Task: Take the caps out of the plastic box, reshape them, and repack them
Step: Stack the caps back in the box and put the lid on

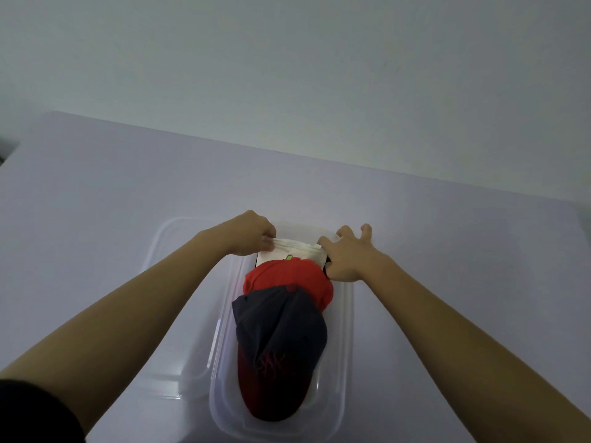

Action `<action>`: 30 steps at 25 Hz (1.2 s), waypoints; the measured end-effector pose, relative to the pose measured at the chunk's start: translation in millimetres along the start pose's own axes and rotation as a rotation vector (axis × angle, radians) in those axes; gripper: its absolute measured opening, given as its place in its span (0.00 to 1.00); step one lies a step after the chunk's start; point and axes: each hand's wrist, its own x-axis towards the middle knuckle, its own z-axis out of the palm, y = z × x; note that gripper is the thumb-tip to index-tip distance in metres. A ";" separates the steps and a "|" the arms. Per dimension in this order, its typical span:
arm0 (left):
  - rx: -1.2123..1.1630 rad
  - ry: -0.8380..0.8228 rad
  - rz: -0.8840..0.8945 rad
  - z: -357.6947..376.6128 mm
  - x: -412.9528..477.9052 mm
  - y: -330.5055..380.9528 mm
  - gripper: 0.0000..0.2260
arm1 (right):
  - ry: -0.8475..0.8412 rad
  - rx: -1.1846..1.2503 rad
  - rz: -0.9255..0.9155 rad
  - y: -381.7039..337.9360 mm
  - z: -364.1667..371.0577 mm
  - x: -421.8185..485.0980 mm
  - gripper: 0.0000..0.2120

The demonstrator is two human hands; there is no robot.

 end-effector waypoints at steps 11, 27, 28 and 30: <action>0.046 0.188 -0.134 17.4 5.3 4.9 0.11 | 0.312 0.065 -0.095 10.9 8.0 -0.4 0.26; -0.205 0.198 -0.139 38.4 -59.1 6.4 0.12 | 0.225 0.320 0.043 -14.0 24.7 -35.5 0.20; -0.199 0.251 -0.138 39.2 -62.9 13.1 0.13 | 0.265 0.357 0.050 -15.9 26.1 -37.9 0.21; -0.262 0.422 -0.089 41.8 -77.2 23.3 0.15 | 0.447 0.556 -0.003 -22.1 33.1 -53.8 0.22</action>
